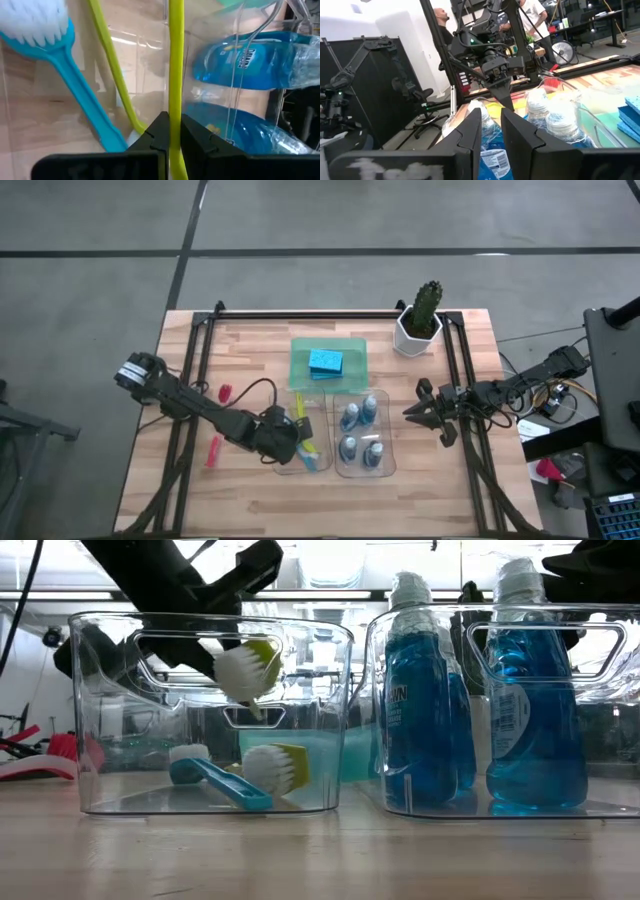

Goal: Pick & Place Kitchen Sink Supplies
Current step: Put the yellow toilet brush into the left transparent bin, then put the red toilet brush into the left transparent bin

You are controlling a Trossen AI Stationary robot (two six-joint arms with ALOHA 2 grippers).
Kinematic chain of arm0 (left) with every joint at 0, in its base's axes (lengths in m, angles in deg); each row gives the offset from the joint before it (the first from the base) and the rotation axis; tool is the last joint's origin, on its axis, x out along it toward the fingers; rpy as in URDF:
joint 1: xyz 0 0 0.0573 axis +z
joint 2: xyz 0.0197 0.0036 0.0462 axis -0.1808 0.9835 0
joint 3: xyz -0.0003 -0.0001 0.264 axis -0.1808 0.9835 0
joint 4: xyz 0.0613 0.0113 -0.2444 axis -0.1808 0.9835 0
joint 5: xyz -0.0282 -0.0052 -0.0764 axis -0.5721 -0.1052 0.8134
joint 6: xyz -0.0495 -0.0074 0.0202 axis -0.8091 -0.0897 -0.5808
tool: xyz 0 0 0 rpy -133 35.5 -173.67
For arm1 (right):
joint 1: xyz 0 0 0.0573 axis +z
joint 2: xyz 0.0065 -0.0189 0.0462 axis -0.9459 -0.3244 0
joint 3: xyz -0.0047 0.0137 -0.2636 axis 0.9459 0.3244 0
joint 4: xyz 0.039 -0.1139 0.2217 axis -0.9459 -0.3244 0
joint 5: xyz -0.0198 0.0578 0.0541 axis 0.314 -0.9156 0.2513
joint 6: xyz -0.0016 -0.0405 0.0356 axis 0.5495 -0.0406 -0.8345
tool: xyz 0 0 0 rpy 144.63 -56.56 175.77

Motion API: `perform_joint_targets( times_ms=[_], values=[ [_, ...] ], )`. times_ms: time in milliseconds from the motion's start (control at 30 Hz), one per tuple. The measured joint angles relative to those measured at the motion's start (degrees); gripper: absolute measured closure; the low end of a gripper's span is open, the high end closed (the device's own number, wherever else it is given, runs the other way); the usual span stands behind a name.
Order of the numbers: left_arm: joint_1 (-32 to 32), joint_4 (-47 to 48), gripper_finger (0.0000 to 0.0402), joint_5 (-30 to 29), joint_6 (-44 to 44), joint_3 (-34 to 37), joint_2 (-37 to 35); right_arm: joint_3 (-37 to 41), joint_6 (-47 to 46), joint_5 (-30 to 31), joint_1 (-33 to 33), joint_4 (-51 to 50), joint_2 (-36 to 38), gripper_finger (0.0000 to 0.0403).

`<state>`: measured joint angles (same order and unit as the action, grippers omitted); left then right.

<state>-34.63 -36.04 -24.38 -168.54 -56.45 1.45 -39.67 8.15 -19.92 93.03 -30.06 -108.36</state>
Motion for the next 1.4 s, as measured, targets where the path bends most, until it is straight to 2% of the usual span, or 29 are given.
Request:
perform_joint_targets(
  times_ms=[267, 700, 1033, 1200, 1300, 1400],
  values=[
    [0.12, -0.49, 0.0353, 1.0, 0.21, -0.07, -0.11, 0.0, 0.0, 0.0, 0.0, 0.0, 0.0, 0.0325],
    [0.1, -0.86, 0.0294, 1.32, 0.2, -0.97, -0.92, 0.0, 0.0, 0.0, 0.02, 0.0, 0.0, 0.0324],
    [-0.58, 1.71, 0.0291, 0.92, 10.13, -5.03, -7.66, 0.0, 0.0, 0.0, 0.02, 0.0, -0.02, 0.0332],
    [-1.03, 3.98, 0.0291, -5.12, 10.66, -5.11, -12.88, 0.0, 0.0, 0.0, 0.02, 0.0, -0.02, 0.0323],
    [-1.09, 4.18, 0.0291, -9.87, 13.01, -5.11, -16.19, 0.0, 0.0, 0.0, 0.02, 0.0, -0.02, 0.0319],
    [-1.06, 6.52, 0.0291, -12.11, 15.89, -5.11, -19.15, 0.0, 0.0, 0.0, 0.0, 0.0, -0.02, 0.0316]
  ],
)
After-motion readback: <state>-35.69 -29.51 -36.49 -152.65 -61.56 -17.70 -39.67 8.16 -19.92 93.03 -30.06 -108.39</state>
